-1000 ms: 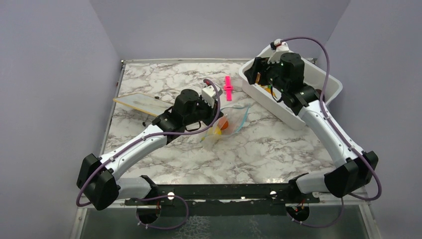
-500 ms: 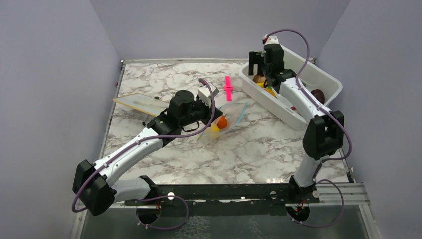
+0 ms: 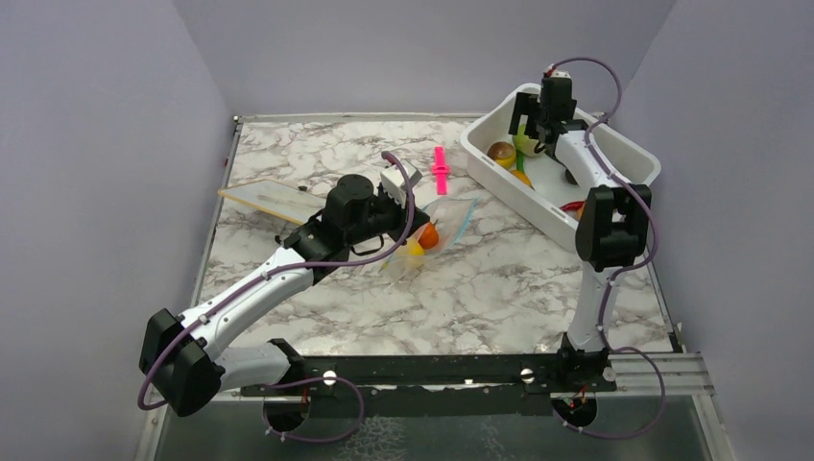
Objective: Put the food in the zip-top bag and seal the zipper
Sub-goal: Pick up the fake vegetable from the bin.
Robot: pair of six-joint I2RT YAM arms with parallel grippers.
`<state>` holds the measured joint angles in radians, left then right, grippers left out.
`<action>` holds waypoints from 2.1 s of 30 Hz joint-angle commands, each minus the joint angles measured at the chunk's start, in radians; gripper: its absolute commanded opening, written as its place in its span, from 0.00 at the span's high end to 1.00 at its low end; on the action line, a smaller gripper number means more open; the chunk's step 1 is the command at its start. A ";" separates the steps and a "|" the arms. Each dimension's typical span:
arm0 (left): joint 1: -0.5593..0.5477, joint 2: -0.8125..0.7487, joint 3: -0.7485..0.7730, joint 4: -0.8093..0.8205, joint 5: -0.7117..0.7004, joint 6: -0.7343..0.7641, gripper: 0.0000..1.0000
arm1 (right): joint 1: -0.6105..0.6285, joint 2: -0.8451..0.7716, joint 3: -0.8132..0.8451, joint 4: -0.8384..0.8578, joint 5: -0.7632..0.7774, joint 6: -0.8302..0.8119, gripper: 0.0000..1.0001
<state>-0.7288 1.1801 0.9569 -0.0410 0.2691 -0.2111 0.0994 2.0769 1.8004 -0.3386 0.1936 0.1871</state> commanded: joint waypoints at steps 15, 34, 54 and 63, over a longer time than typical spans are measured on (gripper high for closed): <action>-0.006 -0.048 -0.011 0.033 -0.010 0.007 1.00 | -0.069 0.157 0.131 0.022 -0.082 -0.066 0.00; -0.006 -0.040 -0.011 0.035 0.005 -0.004 1.00 | -0.084 0.310 0.234 0.030 -0.095 -0.109 0.00; -0.006 -0.033 -0.015 0.042 0.009 -0.015 1.00 | -0.085 0.292 0.255 -0.036 -0.114 -0.162 0.39; -0.007 -0.043 -0.015 0.045 0.016 -0.022 1.00 | -0.086 0.110 0.056 -0.014 -0.079 -0.136 0.51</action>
<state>-0.7288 1.1545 0.9524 -0.0357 0.2661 -0.2226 0.0177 2.3268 1.9800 -0.3580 0.0967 0.0383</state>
